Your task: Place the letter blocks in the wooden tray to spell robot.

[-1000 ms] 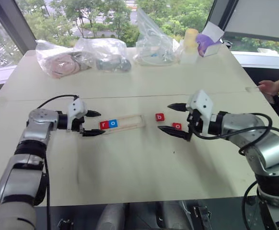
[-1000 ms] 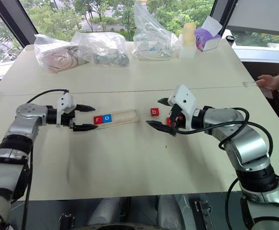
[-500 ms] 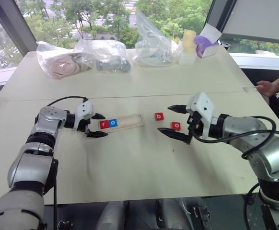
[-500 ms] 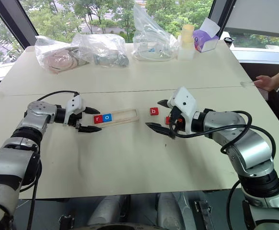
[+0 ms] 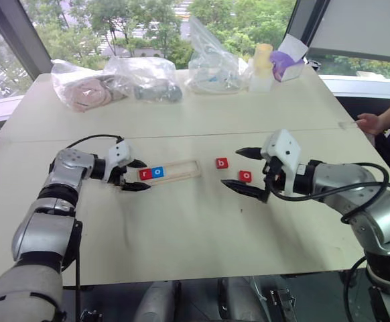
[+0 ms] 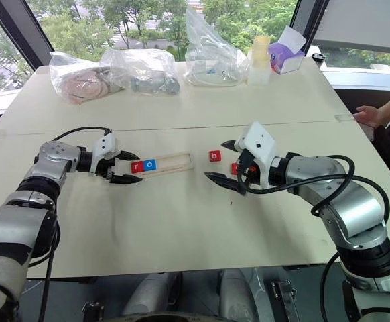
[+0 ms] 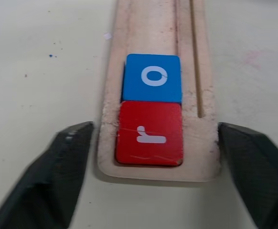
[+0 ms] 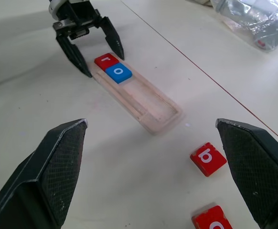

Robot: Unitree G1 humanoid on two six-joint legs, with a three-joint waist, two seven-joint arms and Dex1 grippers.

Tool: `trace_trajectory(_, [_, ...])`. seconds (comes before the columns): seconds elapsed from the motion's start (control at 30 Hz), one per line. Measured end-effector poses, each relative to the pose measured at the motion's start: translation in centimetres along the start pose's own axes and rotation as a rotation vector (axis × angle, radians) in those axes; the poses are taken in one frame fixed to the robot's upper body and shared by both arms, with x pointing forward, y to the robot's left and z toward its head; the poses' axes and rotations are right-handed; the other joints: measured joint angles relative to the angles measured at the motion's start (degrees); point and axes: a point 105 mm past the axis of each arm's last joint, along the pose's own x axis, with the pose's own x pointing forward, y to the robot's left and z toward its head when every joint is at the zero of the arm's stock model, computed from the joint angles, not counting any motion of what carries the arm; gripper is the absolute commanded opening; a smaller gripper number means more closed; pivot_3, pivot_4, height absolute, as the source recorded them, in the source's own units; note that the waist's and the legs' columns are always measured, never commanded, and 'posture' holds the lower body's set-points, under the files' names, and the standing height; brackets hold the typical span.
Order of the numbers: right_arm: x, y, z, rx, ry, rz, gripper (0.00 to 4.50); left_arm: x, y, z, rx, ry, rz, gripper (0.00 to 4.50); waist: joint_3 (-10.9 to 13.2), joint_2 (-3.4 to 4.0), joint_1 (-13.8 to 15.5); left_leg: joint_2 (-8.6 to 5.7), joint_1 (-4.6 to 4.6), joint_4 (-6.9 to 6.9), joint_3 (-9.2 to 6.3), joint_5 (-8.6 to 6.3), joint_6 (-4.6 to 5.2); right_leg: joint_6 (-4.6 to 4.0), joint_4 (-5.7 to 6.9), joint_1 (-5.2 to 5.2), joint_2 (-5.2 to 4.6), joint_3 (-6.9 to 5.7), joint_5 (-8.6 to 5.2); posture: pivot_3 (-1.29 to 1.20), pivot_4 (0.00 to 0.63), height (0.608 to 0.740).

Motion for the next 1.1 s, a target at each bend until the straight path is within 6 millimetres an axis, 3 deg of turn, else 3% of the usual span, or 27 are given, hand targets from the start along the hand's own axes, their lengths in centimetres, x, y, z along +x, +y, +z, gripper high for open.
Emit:
trace_trajectory(0.27, [0.0, 0.1, 0.2, -0.008, -0.001, -0.003, 4.5, -0.1, -0.6, -0.2, 0.023, 0.0, -0.034, 3.11, 0.0, 0.02, -0.5, 0.0, 0.01, 0.0, 0.0, 0.0, 0.0, 0.0, 0.03, 0.0, -0.01, 0.01, 0.0, 0.0, 0.15, 0.74])
trace_trajectory(0.67, [0.1, 0.2, 0.1, 0.003, -0.008, -0.017, 4.5, 1.6, -6.4, 0.8, 0.165, -0.043, -0.226, 3.11, -0.1, 0.14, -0.4, -0.02, 0.02, -0.02, 0.02, -0.03, 0.04, -0.01, 0.01, 0.01, -0.1, 0.17, 0.0, 0.0, 0.15, 0.74])
trace_trajectory(1.1, [0.7, 0.6, 0.1, 0.019, -0.021, -0.011, 4.5, 3.5, -9.8, 2.7, 0.149, -0.018, -0.113, 3.11, -0.2, 0.25, 0.7, -0.05, 0.08, -0.01, 0.02, -0.03, 0.05, -0.01, -0.09, 0.14, -0.11, 0.15, 0.0, 0.0, 0.15, 0.74])
